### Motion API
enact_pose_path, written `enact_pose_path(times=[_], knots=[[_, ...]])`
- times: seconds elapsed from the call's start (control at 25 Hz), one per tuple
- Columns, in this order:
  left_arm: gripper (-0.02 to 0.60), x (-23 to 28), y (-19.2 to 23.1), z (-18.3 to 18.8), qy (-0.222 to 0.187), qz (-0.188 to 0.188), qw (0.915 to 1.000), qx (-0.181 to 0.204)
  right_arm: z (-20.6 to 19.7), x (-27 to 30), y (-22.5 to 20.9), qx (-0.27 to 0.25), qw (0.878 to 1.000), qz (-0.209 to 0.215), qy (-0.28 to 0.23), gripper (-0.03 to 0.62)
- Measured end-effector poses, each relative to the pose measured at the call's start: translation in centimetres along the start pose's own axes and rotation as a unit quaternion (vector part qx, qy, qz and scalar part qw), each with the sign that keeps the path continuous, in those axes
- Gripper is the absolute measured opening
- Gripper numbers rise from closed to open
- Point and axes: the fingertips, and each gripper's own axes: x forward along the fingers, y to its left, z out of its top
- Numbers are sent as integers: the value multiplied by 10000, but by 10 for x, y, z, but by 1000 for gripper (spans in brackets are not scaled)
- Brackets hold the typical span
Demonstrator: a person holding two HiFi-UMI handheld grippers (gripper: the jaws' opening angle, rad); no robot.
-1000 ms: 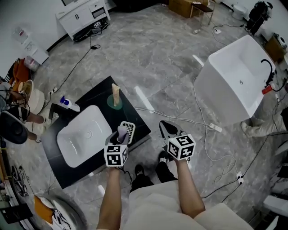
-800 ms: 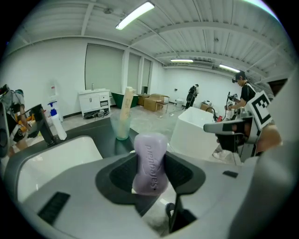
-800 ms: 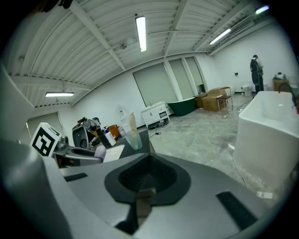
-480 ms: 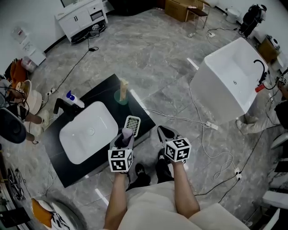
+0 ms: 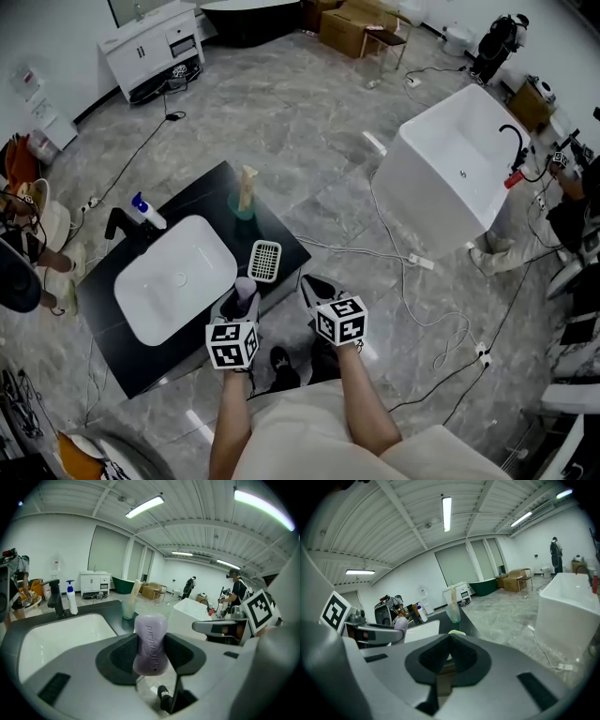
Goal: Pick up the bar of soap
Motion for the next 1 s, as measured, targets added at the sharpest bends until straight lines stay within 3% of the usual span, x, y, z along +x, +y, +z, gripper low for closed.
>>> enact_pose_path(times=[0.36,0.56,1.0], knots=[[189,-12,13,0,-244,-70,9996,116,0,-1,14,-279,9996,-74,-60,6],[189,-16,19,0,-356,-99,9992,134,5,-5,13,89,9995,66,-289,6],[189,-13,21,10,-595,-137,9978,248,3,-24,-10,-137,9993,-185,-299,6]])
